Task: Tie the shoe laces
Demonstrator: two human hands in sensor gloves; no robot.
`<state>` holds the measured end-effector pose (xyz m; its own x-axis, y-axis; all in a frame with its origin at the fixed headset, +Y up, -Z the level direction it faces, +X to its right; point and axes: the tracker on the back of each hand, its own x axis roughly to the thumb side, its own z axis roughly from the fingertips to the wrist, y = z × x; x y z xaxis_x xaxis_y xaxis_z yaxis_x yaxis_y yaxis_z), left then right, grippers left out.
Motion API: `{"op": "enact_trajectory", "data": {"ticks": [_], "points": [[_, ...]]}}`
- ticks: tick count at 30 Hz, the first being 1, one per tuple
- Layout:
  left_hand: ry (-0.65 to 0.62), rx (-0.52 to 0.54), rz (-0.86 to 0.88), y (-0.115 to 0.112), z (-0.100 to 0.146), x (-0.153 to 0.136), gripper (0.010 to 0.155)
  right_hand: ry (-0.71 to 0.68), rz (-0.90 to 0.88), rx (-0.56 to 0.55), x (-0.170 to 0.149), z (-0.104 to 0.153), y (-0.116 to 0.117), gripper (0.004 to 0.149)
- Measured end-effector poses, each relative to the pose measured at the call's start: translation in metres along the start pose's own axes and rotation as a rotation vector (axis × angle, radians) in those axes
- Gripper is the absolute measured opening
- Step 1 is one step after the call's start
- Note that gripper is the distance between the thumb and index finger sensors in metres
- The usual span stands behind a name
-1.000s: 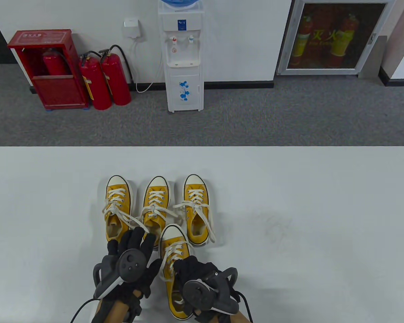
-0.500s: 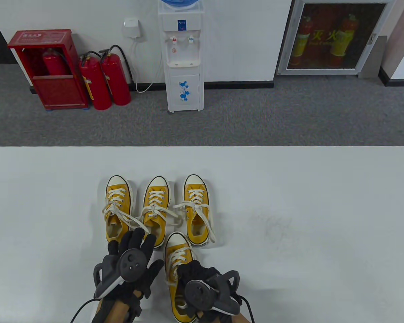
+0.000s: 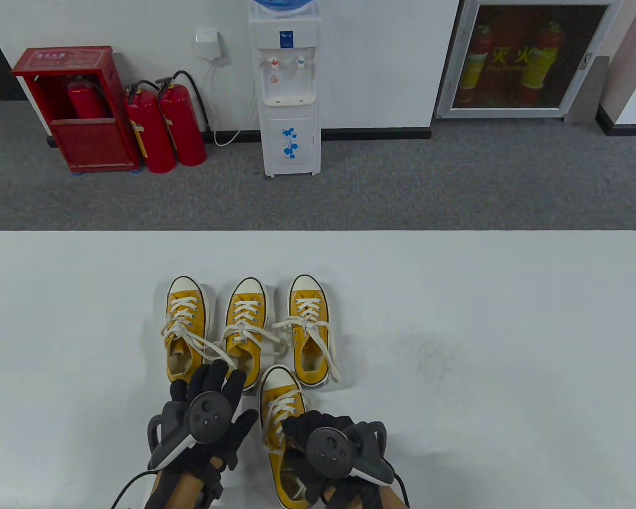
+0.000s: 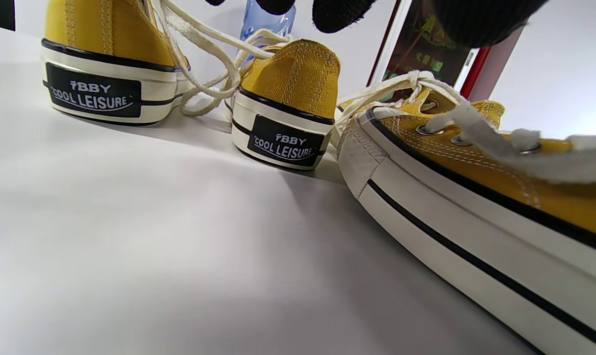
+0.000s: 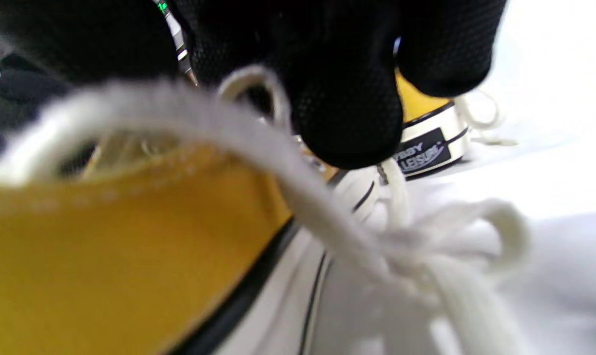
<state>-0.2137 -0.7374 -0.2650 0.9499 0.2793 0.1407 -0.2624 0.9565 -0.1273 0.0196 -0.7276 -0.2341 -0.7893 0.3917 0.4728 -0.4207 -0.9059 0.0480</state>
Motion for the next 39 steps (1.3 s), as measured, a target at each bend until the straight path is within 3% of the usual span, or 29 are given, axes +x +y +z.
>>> {"op": "enact_trajectory", "data": {"ticks": [7, 17, 24, 36, 39], "points": [[0.000, 0.001, -0.001, 0.000, 0.000, 0.000, 0.079, 0.063, -0.086, -0.045, -0.018, 0.002, -0.026, 0.054], [0.000, -0.001, -0.002, 0.001, 0.001, 0.001, 0.079, 0.136, -0.120, 0.221, -0.041, -0.001, -0.015, 0.060], [-0.002, -0.001, -0.002, 0.001, 0.000, 0.001, 0.079, 0.123, -0.153, 0.311, -0.038, -0.002, -0.002, 0.065], [-0.002, 0.000, -0.001, 0.001, 0.000, 0.002, 0.079, 0.158, -0.233, 0.150, -0.032, -0.003, 0.000, 0.042], [-0.003, 0.000, -0.001, 0.001, 0.000, 0.001, 0.079, 0.182, -0.348, 0.201, -0.035, -0.004, 0.003, 0.043]]}}
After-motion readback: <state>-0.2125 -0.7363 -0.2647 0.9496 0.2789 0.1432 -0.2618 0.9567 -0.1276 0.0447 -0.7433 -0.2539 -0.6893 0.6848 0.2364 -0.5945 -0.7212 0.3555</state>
